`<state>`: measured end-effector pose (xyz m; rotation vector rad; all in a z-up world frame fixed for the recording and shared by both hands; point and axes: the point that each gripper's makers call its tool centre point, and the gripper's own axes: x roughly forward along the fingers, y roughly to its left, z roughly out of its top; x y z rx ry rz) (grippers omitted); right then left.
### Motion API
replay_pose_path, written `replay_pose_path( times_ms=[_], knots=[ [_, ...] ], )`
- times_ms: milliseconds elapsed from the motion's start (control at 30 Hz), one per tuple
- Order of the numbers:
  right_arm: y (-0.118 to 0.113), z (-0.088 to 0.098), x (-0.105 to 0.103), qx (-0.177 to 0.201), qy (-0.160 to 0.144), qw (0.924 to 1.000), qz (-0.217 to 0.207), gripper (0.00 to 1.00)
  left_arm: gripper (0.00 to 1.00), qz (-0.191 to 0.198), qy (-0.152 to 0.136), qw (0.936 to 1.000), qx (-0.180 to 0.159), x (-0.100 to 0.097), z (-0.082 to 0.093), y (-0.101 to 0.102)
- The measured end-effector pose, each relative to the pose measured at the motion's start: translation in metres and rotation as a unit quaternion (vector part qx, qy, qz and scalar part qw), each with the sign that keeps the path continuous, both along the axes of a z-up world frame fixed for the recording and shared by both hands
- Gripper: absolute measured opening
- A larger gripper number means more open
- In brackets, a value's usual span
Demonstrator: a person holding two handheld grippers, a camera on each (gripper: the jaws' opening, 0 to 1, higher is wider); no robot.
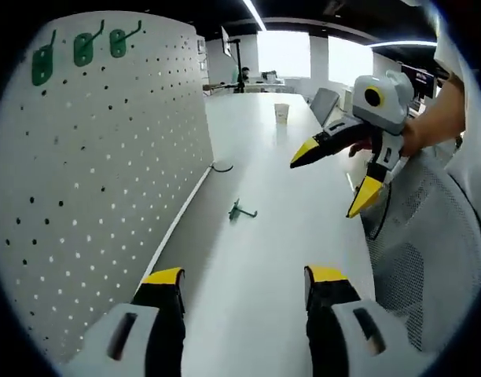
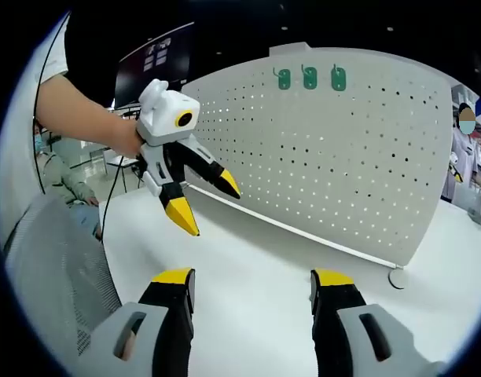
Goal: Insert the hook assembly into the mounting plate slot until the hook locks in place.
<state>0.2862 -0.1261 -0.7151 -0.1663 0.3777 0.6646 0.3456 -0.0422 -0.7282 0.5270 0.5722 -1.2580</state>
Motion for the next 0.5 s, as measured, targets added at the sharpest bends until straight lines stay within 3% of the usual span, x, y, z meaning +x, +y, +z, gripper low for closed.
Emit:
replay_pose_path(
  times_ms=[500],
  knots=[
    [-0.002, -0.001, -0.001, 0.002, 0.003, 1.0, -0.004, 0.57, 0.62, -0.038, 0.011, 0.9983, 0.044, 0.002, -0.02, -0.015]
  ],
)
